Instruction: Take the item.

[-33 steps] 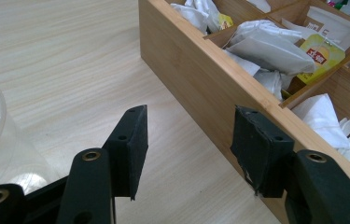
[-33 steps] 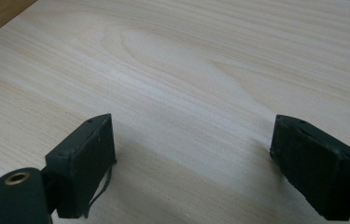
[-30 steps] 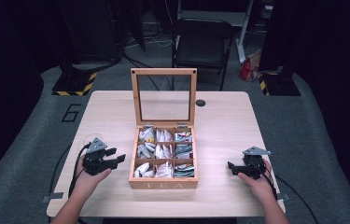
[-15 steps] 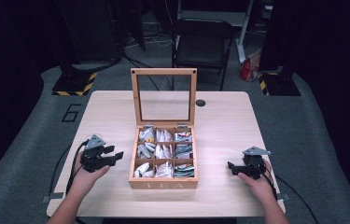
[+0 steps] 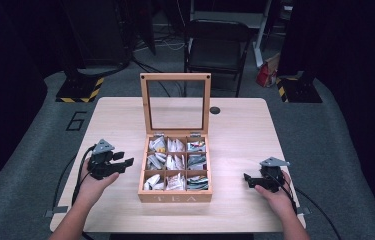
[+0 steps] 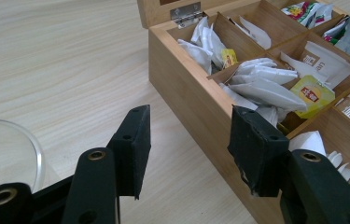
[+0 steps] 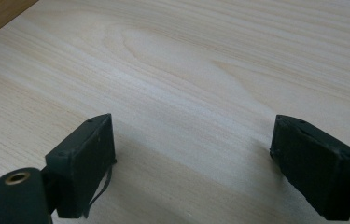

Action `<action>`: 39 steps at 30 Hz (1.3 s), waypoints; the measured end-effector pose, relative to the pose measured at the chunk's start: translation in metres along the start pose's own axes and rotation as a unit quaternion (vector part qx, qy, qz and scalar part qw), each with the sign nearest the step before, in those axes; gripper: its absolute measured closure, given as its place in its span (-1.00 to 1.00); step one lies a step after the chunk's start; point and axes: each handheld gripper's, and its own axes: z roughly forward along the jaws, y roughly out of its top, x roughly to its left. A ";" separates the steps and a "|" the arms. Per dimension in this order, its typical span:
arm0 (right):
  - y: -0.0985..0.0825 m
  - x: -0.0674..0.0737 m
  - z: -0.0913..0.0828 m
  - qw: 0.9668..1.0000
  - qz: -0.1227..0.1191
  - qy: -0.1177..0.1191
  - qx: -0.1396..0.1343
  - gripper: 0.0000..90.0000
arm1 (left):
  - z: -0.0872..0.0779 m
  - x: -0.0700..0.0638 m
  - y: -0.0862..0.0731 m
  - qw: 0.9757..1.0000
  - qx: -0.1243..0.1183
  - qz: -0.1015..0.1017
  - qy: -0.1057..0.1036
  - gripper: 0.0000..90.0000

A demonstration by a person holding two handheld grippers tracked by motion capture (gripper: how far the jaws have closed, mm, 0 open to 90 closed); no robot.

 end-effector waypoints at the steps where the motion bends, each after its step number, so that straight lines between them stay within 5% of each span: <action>1: 0.000 0.000 0.000 1.000 0.001 0.000 0.000 -0.71 | 0.000 0.000 0.001 1.000 -0.002 0.000 -0.001 0.08; 12: 0.000 0.000 0.000 1.000 0.000 0.000 0.000 -0.71 | 0.006 -0.006 0.009 1.000 -0.001 -0.006 -0.008 0.11; 39: 0.000 0.000 0.000 1.000 0.001 0.000 0.000 -0.71 | 0.017 -0.020 0.034 1.000 0.000 0.017 -0.026 0.14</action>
